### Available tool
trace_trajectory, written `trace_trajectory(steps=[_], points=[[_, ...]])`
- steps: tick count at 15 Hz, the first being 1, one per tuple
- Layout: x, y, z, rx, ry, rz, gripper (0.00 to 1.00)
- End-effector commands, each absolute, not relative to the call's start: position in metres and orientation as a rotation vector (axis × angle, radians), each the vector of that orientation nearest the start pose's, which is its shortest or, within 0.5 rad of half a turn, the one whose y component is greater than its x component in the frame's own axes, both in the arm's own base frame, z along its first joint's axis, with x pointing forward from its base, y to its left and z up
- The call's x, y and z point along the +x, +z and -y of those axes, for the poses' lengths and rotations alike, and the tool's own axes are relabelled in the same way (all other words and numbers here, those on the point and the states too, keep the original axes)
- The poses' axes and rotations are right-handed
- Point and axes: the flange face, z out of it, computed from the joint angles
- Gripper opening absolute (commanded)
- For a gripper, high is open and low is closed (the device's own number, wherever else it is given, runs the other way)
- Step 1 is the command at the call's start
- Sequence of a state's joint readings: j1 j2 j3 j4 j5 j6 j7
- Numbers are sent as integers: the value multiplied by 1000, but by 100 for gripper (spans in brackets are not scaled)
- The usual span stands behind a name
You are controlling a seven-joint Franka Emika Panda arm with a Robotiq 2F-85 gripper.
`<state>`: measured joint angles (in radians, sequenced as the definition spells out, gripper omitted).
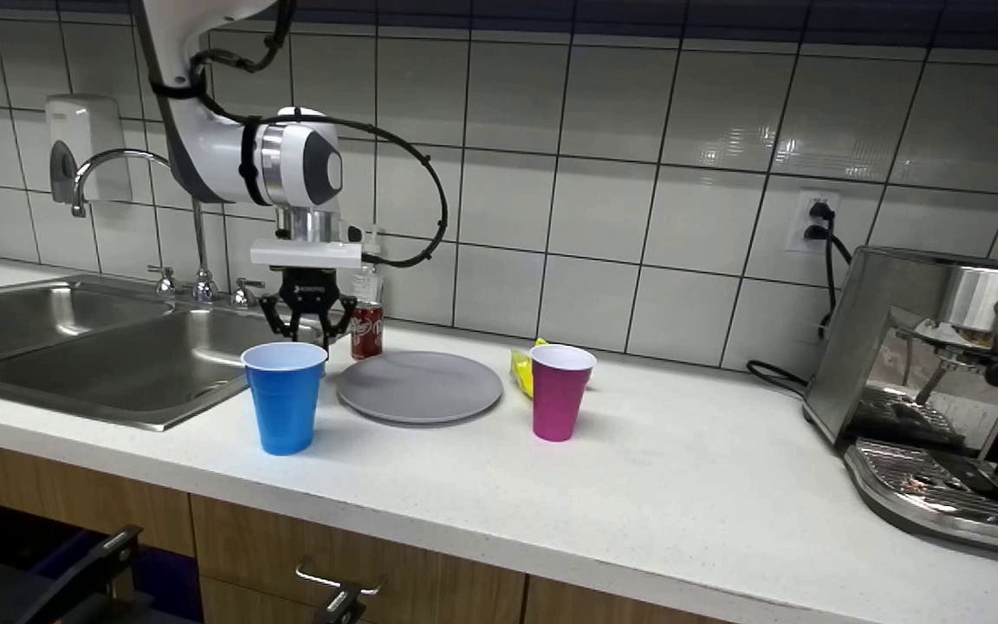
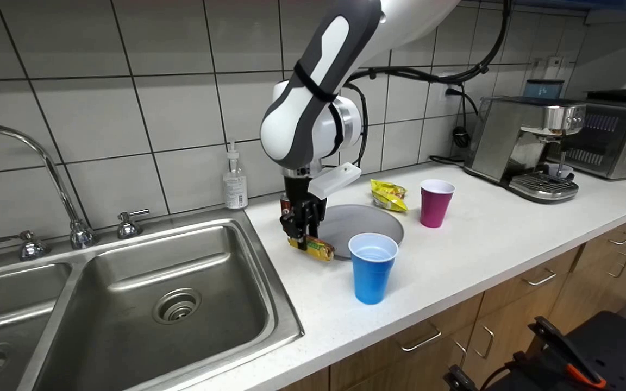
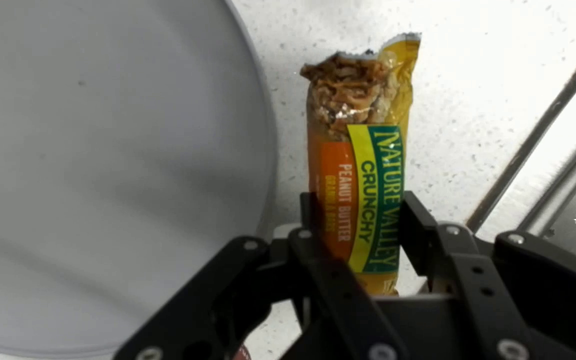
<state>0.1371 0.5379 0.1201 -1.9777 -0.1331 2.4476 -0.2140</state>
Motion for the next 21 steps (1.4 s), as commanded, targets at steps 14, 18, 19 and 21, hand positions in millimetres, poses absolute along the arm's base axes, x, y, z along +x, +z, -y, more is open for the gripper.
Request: trace_trajectory(steps=[14,18,19,21], points=[[580,203,-165,-3048,118,905,100],[577,227,-155,-3032,72,926,100],[576,232,-152,-3046,59,935,100],[574,243,-148,-3045,47,945,100]])
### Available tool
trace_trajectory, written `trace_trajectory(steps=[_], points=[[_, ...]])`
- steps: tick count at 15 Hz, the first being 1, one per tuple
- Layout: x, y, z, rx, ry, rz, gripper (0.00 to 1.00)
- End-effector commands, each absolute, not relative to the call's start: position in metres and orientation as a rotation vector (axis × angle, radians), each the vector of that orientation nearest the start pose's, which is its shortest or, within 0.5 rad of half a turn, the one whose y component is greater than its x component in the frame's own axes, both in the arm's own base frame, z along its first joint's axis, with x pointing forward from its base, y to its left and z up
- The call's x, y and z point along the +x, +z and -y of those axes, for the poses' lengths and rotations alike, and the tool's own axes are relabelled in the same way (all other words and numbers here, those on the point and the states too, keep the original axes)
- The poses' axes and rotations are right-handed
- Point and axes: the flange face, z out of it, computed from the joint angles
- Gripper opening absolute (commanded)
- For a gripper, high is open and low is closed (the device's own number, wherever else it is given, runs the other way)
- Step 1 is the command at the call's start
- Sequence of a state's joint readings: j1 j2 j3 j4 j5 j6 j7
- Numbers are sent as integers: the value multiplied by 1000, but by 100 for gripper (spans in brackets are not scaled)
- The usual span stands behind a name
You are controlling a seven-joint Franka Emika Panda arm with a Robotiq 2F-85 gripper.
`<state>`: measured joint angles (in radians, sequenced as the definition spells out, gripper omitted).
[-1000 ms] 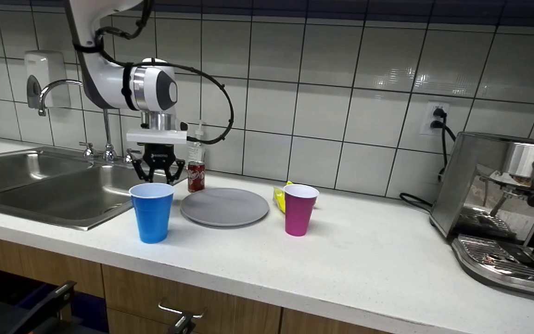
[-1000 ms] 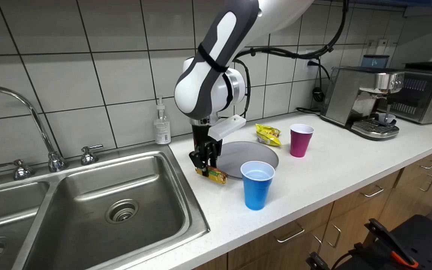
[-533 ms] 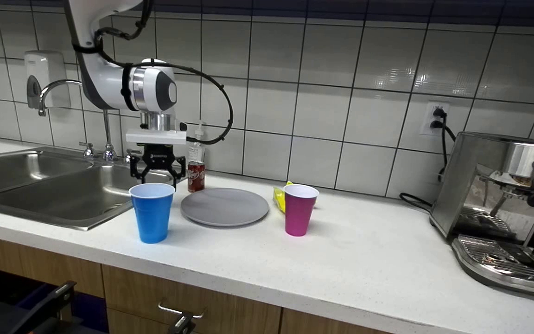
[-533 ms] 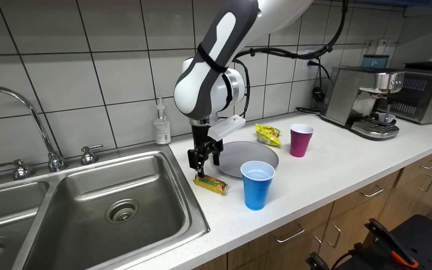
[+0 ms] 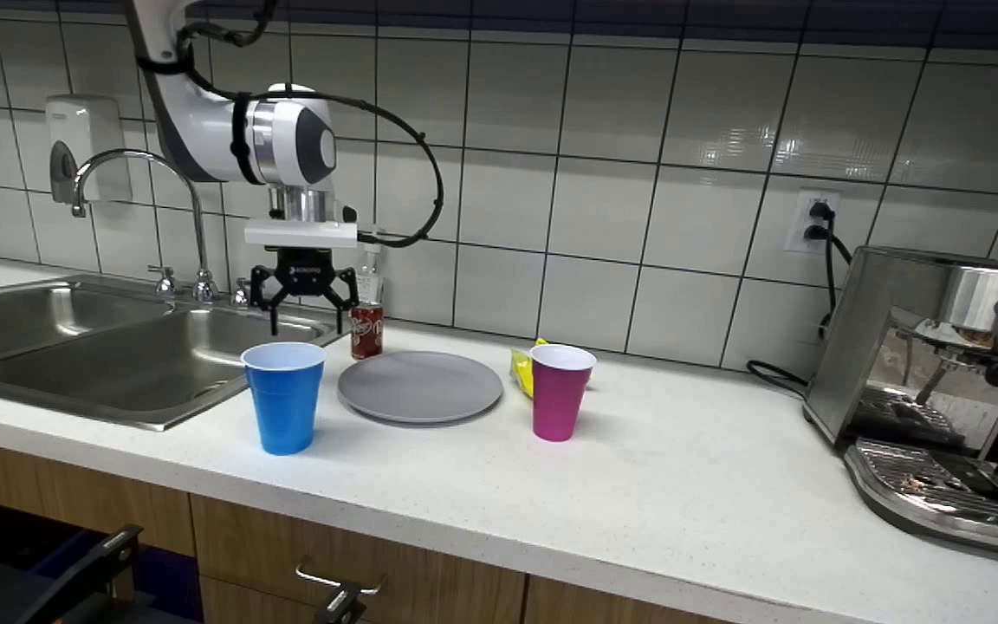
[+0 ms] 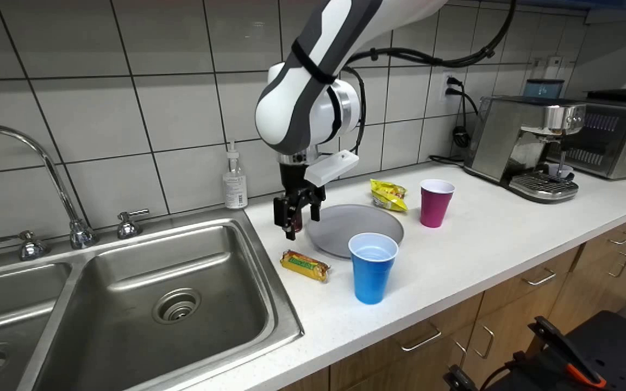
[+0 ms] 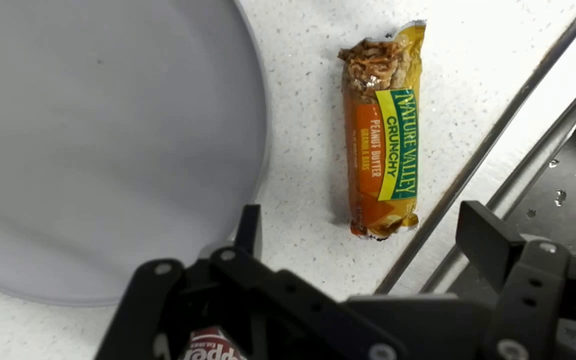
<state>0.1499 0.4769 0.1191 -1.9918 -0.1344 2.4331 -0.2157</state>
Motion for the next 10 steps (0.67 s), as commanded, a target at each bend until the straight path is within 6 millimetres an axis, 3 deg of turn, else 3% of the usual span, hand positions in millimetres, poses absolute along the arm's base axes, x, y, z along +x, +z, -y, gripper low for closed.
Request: trace_trajectory(steps=[1,7,8,10], points=[[571,250,-147,-3036,41,959,100],[548,279,-141,-2993,61,1064,100],[564,263,-147,-3024,38,1011,100],[559,270,-146,-3018,43,1036,100]])
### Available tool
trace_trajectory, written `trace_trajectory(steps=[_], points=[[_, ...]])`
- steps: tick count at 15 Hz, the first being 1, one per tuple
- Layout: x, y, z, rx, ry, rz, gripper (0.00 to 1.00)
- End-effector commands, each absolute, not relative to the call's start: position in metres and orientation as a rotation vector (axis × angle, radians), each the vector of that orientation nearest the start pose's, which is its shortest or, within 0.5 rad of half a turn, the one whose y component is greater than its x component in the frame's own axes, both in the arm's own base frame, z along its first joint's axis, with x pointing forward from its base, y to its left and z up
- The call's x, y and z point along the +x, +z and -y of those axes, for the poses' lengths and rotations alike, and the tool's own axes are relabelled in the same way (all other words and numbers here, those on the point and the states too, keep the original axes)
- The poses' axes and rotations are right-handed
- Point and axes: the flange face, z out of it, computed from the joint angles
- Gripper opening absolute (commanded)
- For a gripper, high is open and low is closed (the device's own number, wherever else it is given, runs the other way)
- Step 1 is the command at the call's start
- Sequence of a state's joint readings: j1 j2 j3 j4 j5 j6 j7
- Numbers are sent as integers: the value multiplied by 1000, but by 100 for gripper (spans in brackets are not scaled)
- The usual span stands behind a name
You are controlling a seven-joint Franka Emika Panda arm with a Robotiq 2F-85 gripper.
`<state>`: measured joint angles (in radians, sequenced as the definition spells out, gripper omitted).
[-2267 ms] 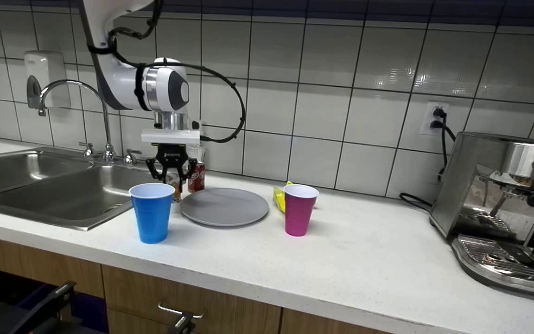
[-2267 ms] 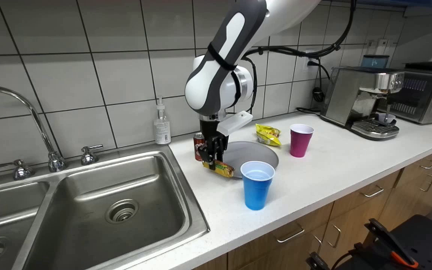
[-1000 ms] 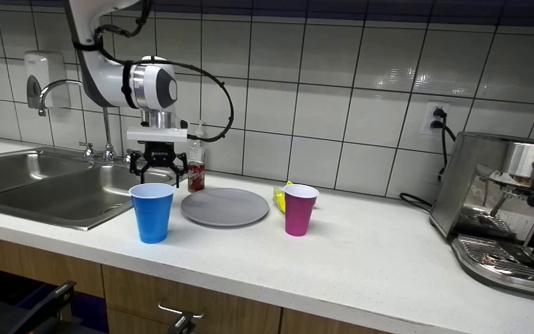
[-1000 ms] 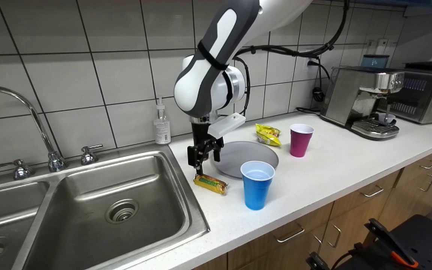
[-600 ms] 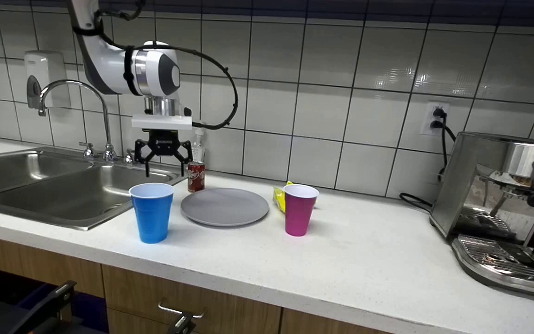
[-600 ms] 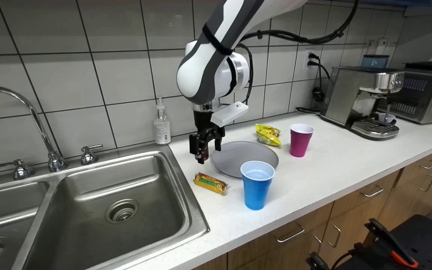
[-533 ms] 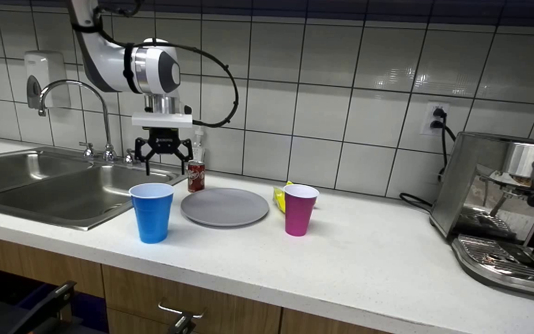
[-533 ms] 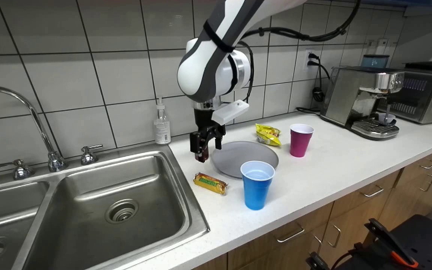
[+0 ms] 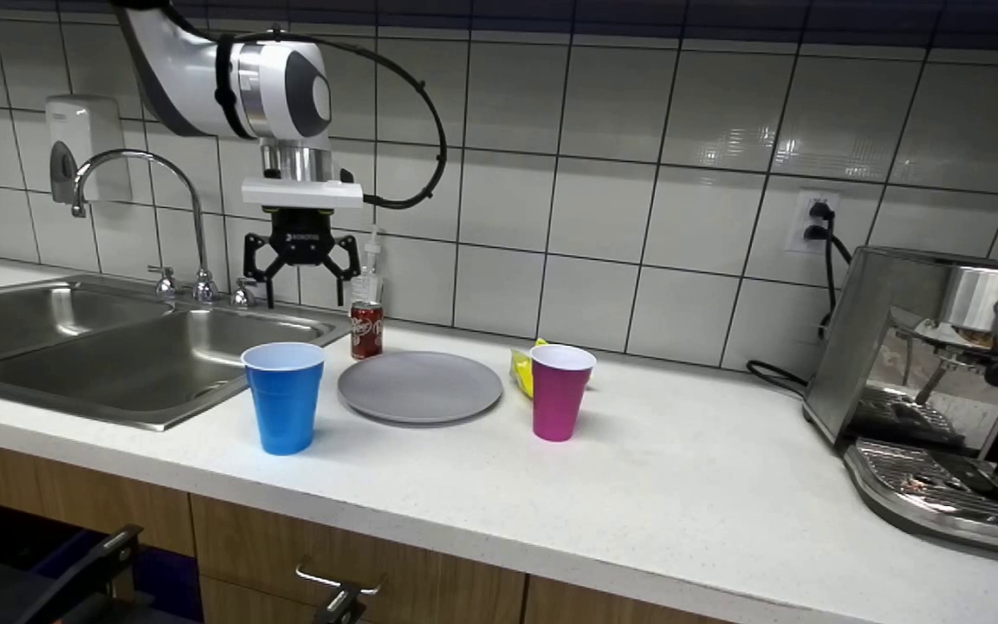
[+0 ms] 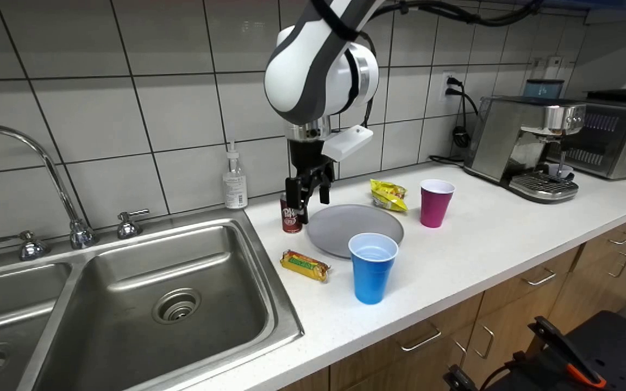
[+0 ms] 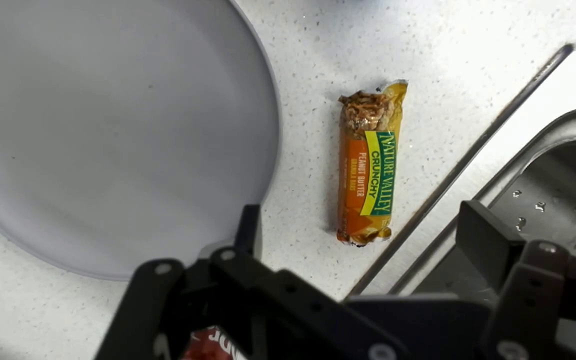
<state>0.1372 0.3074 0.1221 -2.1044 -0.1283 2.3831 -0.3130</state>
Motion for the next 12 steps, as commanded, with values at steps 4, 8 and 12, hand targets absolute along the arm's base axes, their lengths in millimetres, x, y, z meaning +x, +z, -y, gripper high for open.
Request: trace_trajectory(steps=[4,8,12], points=[[555,271,-145,-3014,49,1045,100],[555,270,-145,-3014,51,1046,100],[556,275,-141,-3112,74,922,100]])
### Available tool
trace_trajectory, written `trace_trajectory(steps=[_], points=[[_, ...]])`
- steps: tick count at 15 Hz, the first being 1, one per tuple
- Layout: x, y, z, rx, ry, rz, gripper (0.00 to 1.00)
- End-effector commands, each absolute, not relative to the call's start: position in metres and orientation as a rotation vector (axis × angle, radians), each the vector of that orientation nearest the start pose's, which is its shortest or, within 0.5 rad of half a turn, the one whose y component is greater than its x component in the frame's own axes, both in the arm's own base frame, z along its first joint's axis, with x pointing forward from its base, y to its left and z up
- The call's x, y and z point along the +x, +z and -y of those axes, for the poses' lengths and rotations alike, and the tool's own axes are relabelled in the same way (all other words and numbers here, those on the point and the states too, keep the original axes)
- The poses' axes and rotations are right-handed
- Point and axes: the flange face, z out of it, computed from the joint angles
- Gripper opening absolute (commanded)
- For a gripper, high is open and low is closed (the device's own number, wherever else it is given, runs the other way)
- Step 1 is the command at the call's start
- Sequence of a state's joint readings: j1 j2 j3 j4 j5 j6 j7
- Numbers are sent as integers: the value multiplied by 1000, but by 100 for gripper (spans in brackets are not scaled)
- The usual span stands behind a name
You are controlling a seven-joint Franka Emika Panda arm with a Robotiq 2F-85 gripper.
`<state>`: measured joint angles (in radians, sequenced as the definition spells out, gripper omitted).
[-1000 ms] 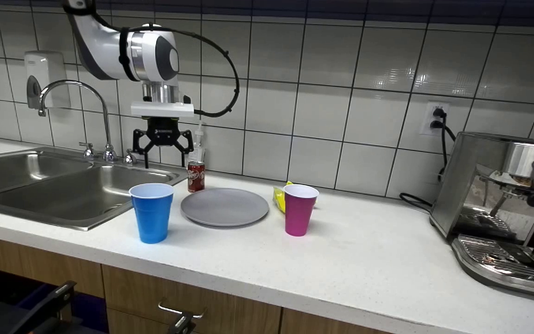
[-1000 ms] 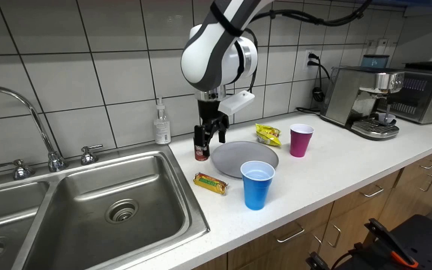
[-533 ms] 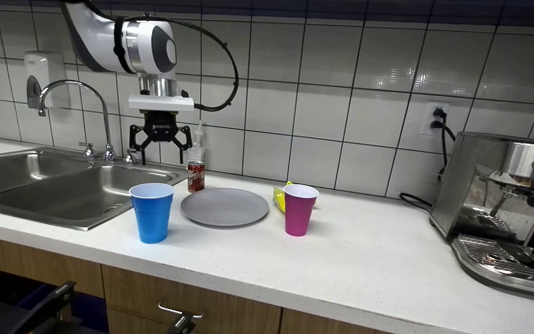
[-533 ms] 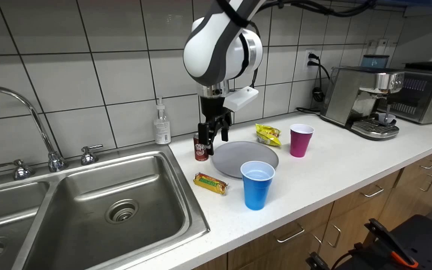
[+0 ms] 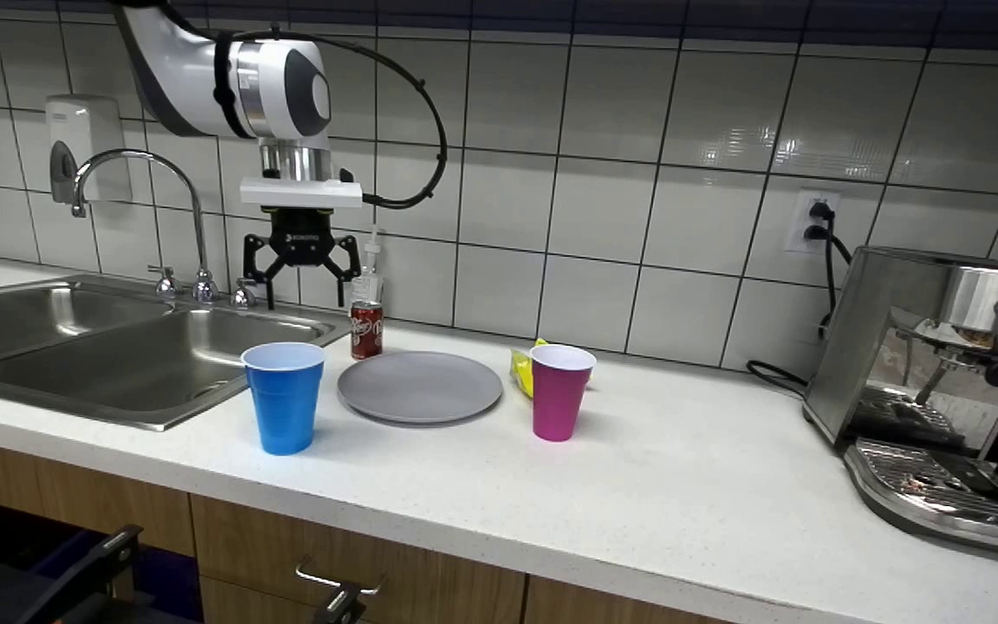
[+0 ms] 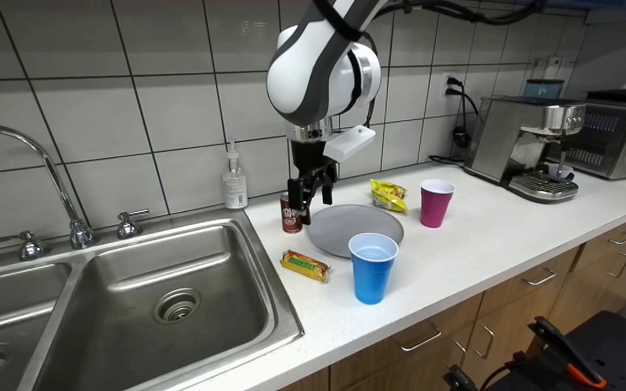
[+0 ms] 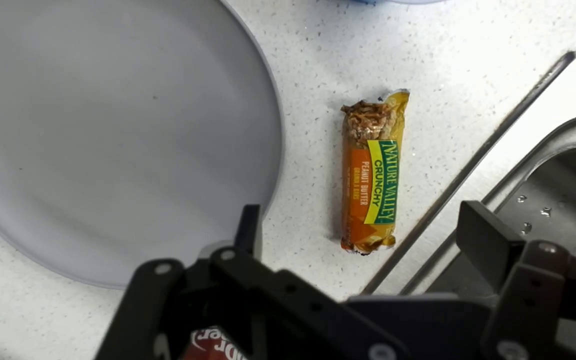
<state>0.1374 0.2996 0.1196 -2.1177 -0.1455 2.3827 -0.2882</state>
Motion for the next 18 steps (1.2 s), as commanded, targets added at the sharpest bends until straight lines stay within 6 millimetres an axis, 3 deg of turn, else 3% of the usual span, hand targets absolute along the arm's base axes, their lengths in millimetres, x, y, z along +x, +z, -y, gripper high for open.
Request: trace_trajectory(steps=[1,8,18], points=[[555,276,-141,-3125,67,893,100],[539,282,-150,-3211,82,672,100],[494,295,-158,-3257,36,462,100]])
